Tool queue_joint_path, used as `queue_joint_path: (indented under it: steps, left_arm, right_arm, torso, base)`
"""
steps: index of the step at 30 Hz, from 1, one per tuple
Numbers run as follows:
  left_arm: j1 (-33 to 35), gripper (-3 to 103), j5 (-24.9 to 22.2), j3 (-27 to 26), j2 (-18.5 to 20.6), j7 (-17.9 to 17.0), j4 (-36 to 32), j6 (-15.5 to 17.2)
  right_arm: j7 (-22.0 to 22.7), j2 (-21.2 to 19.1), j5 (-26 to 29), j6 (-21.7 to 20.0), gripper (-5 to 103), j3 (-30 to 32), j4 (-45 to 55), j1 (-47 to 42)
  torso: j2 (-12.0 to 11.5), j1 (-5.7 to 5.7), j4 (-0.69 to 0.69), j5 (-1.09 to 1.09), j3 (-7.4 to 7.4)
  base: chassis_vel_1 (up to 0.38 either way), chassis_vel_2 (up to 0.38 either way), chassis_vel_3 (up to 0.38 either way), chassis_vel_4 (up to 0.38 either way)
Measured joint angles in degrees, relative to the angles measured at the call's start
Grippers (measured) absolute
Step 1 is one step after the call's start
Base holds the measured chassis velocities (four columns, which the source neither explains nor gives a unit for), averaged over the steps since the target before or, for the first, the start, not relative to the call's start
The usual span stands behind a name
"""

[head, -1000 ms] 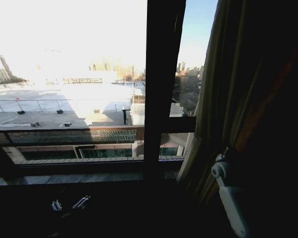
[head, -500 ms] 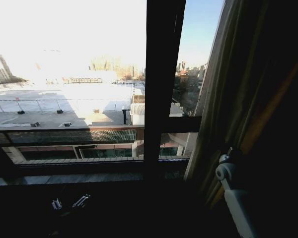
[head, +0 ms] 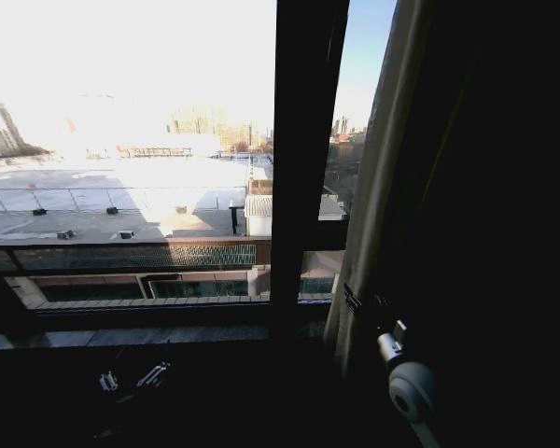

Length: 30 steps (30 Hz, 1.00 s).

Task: Open the curtains by pulling them apart, changing their state from closed to fully open.

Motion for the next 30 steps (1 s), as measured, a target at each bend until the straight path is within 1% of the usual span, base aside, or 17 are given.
queue_joint_path:
  steps: [1, 3, 4, 5, 6, 7, 9, 15, 20, 26, 30]
  left_arm:
    - [0.0, 100, 0.0, 0.0, 0.0, 0.0, 0.0, 0.0]
    - [-0.3, 100, -0.2, -0.1, 0.5, 0.0, -0.4, 1.1]
    - [-0.3, 100, -0.2, -0.2, 0.7, 0.0, -0.6, 1.6]
    - [-0.3, 100, -0.2, -0.2, 0.7, 0.0, -0.6, 1.6]
    - [-0.3, 100, -0.2, -0.2, 0.9, 0.0, -0.9, 2.1]
    - [-0.3, 100, -0.2, -0.2, 0.9, 0.0, -1.1, 2.5]
    - [-0.2, 100, -0.2, -0.1, 1.0, 0.0, -1.3, 2.9]
    - [-0.3, 100, -0.2, 0.0, 0.9, -0.1, -1.8, 4.0]
    - [-0.3, 100, 0.0, 0.1, 0.9, -0.1, -2.2, 4.7]
    - [-0.2, 100, 0.1, 0.0, 0.7, -0.1, -2.2, 4.7]
    - [-0.1, 100, 0.1, 0.0, 0.6, -0.1, -2.2, 4.6]
  right_arm:
    - [0.0, 0.0, 0.0, 0.0, 73, 0.0, 0.0, 0.0]
    - [-1.2, 0.6, -3.9, 0.8, 84, -0.2, 0.3, -0.7]
    - [-1.2, 0.8, -4.5, 0.9, 89, -0.3, 0.5, -0.9]
    - [-1.2, 0.8, -4.5, 0.9, 89, -0.3, 0.5, -0.9]
    - [-1.2, 0.9, -4.9, 1.0, 95, -0.4, 0.6, -1.2]
    - [-1.2, 1.0, -5.3, 1.0, 95, -0.5, 0.6, -1.5]
    - [-1.2, 1.1, -5.7, 1.2, 100, -0.7, 0.6, -2.0]
    - [-1.0, 1.3, -5.8, 1.2, 100, -1.0, 1.2, -2.7]
    - [-0.9, 1.7, -6.4, 1.2, 100, -1.5, 2.1, -3.9]
    - [-0.5, 1.9, -6.8, 1.2, 100, -2.2, 2.4, -4.5]
    - [-0.5, 1.9, -7.2, 1.2, 100, -2.7, 2.4, -4.5]
  torso:
    - [0.0, 0.0, 0.0, 0.0, 0.0]
    - [0.0, 0.0, 0.0, 0.01, 0.0]
    - [0.0, 0.0, 0.0, 0.01, 0.0]
    - [0.0, 0.0, 0.0, 0.01, 0.0]
    - [0.0, -0.01, 0.01, 0.01, 0.0]
    - [0.0, 0.0, 0.01, 0.01, 0.0]
    - [0.0, 0.0, 0.01, 0.01, 0.0]
    - [0.0, 0.0, 0.0, 0.02, 0.0]
    - [0.0, 0.0, 0.0, 0.02, 0.0]
    - [0.0, 0.0, 0.01, 0.0, 0.01]
    - [0.0, -0.01, 0.0, 0.0, 0.0]
  base:
    - [0.0, 0.0, 0.0, 0.0]
    - [0.0, 0.0, 0.0, 0.0]
    - [0.0, 0.0, 0.0, 0.0]
    - [0.0, 0.0, 0.0, 0.0]
    - [0.0, 0.0, 0.0, 0.0]
    - [0.0, 0.0, 0.0, 0.0]
    - [0.0, 0.0, 0.0, 0.0]
    - [0.007, 0.006, -0.01, -0.008]
    - [0.084, 0.115, -0.108, -0.114]
    - [0.208, 0.198, -0.193, -0.196]
    - [0.275, 0.28, -0.292, -0.274]
